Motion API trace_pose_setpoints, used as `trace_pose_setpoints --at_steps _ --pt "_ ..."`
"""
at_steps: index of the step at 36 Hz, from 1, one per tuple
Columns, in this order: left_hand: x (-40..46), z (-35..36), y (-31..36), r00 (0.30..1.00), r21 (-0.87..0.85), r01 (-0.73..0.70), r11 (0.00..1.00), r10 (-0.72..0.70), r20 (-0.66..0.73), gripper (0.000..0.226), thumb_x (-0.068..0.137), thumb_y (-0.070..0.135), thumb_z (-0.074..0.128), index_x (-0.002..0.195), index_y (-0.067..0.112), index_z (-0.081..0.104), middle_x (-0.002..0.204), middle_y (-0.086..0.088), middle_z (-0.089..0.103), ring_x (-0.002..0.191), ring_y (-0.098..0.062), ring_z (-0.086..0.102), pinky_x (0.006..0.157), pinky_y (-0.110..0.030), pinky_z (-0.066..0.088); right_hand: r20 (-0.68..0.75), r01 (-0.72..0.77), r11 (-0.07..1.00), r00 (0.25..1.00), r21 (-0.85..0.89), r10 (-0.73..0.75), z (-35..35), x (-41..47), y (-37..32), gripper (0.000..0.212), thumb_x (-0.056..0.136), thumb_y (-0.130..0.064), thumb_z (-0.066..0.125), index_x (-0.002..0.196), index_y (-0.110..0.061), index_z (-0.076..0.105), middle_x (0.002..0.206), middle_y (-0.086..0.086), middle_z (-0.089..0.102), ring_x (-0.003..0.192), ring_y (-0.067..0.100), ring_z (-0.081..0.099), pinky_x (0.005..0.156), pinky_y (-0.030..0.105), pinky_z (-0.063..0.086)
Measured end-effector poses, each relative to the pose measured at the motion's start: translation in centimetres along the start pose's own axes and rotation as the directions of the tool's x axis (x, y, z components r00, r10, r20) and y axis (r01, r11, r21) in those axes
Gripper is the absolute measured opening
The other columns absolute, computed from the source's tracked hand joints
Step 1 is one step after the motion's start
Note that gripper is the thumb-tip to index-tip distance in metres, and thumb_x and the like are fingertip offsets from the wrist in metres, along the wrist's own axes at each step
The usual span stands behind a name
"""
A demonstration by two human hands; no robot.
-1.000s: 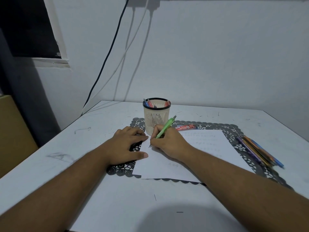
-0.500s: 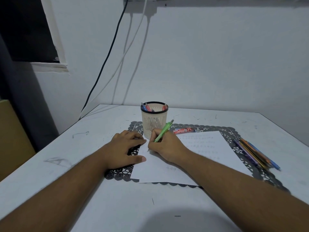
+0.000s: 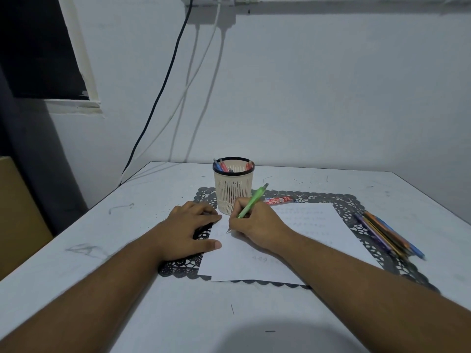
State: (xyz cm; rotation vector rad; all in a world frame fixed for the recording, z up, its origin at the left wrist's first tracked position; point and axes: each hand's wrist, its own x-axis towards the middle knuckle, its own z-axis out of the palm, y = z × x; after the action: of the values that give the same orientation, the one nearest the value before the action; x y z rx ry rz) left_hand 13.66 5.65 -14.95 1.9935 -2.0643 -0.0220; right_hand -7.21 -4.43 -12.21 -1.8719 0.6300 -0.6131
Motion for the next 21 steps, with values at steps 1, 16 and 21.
trace_pose_setpoints --at_steps 1,16,21 --pt "-0.01 0.03 -0.01 1.0 -0.001 -0.001 1.0 0.001 -0.001 0.101 0.07 0.1 0.024 0.15 0.042 0.045 0.144 0.023 0.039 0.134 -0.002 0.028 0.112 -0.035 0.023 0.002 0.0 1.0 1.0 -0.005 0.0 0.03 0.0 0.01 0.016 0.085 0.002 0.069 0.075 -0.009 0.063 0.074 0.009 0.061 0.073 0.016 0.06 0.062 0.025 0.054" --pt "-0.02 0.11 0.08 1.0 -0.002 0.009 1.0 -0.009 -0.006 0.089 0.076 0.092 0.036 0.149 0.043 0.045 0.143 0.025 0.038 0.133 -0.001 0.028 0.108 -0.032 0.022 0.007 0.009 0.999 1.0 -0.046 -0.008 0.03 0.16 0.1 0.018 0.084 0.001 0.069 0.072 -0.008 0.059 0.072 0.009 0.059 0.07 0.015 0.057 0.055 0.02 0.048" --pt "-0.03 0.02 0.02 1.0 0.004 -0.001 1.0 0.001 -0.005 0.099 0.072 0.1 0.024 0.15 0.043 0.045 0.144 0.024 0.038 0.133 -0.001 0.028 0.109 -0.033 0.023 0.021 0.019 0.999 1.0 -0.038 -0.018 0.15 0.12 0.11 0.016 0.084 0.002 0.069 0.073 -0.007 0.061 0.072 0.007 0.06 0.071 0.014 0.057 0.056 0.019 0.048"
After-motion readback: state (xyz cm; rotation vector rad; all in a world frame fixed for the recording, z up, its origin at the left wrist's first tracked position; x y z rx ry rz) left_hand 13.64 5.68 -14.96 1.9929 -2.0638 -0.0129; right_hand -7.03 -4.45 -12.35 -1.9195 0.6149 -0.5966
